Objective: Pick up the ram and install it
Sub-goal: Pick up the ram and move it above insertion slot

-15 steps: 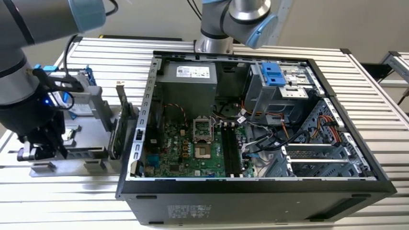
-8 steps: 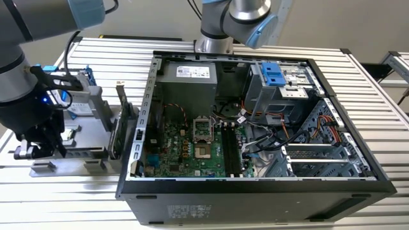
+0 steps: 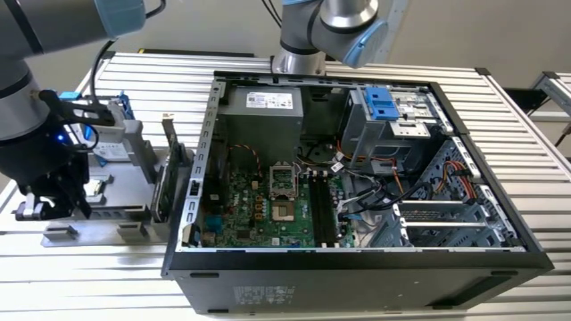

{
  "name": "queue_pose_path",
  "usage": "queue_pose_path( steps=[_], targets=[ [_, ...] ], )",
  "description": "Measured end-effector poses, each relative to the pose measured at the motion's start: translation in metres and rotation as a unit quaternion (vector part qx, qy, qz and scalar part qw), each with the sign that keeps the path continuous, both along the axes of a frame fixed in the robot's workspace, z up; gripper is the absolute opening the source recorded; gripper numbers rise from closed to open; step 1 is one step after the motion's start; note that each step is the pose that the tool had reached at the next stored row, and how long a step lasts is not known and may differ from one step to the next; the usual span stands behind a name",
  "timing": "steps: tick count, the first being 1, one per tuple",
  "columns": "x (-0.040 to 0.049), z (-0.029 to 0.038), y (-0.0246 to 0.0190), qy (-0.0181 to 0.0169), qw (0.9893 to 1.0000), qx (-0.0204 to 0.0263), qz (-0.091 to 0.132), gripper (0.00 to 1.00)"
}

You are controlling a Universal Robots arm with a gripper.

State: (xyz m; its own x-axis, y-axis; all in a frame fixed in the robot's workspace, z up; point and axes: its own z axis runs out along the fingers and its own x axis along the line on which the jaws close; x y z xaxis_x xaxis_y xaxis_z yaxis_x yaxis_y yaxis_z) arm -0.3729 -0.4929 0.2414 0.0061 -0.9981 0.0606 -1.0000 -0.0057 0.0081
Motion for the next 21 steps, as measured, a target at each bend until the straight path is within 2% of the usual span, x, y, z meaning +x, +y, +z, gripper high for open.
queue_pose_path(
  steps=[12, 15, 17, 21],
  targets=[
    [-0.0004, 0.0070, 0.0000, 0.0000, 0.9999, 0.0004, -0.011, 0.00],
    [-0.0006, 0.0090, 0.0000, -0.0005, 0.9999, 0.0073, -0.013, 0.00],
    [-0.0007, 0.0108, 0.0001, -0.0005, 0.9999, 0.0100, -0.013, 0.00],
    [-0.0006, 0.0155, 0.0000, -0.0006, 0.9998, 0.0107, -0.014, 0.00]
  ],
)
